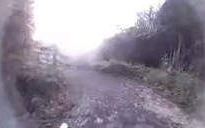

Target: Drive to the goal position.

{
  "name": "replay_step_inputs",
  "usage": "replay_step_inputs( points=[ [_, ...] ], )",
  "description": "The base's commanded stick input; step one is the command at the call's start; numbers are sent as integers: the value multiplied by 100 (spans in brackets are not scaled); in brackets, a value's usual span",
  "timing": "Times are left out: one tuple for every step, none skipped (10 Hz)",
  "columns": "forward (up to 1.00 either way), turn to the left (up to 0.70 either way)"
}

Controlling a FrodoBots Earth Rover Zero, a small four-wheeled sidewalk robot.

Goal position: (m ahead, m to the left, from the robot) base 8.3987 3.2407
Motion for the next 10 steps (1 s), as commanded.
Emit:
replay_step_inputs(
  points=[
    [100, 0],
    [100, 0],
    [100, 0],
    [100, 0],
    [100, 0],
    [100, 0],
    [100, 0],
    [100, 0],
    [100, 0],
    [100, 0]
  ],
)
